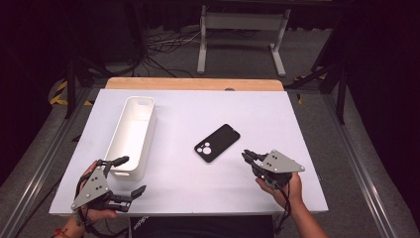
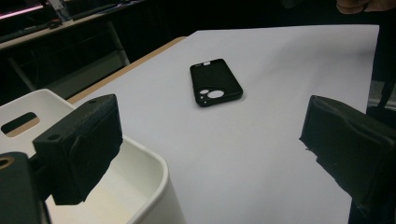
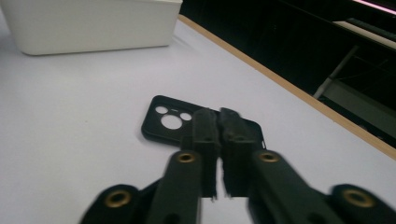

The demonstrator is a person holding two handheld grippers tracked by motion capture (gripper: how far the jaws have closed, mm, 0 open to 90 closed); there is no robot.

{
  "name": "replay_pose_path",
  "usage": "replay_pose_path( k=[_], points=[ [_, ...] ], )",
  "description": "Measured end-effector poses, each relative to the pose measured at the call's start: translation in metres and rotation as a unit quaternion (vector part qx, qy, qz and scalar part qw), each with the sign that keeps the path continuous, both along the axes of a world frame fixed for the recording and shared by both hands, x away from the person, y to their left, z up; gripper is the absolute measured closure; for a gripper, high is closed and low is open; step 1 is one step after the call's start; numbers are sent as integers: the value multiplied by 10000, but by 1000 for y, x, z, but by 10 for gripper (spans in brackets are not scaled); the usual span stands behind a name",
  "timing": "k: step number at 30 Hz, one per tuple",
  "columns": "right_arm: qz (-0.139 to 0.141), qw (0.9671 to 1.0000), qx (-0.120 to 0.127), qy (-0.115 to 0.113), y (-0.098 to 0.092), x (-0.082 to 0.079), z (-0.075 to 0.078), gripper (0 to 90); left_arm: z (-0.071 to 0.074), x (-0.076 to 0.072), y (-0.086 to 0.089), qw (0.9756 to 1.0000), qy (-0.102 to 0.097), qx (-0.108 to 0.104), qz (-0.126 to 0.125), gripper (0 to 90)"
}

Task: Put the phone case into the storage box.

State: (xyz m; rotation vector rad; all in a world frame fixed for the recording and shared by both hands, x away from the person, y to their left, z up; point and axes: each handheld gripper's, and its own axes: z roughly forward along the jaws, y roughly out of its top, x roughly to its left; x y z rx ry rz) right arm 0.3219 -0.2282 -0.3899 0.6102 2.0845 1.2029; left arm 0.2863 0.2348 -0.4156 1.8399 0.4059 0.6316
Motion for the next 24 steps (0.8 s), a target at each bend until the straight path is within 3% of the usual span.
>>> replay_pose_path(
  k=[8, 14, 24],
  points=[
    [-29, 9997, -184, 125, 8, 12, 5, 900, 1, 0, -2, 10000, -14, 9, -15, 67],
    [-88, 9997, -140, 181, 14, 35, 14, 900, 0, 0, -4, 10000, 45, 1, -48, 69],
    [-9, 9987, -436, 266, 41, 78, 11, 900, -1, 0, -6, 10000, 40, 27, -76, 71]
  ],
)
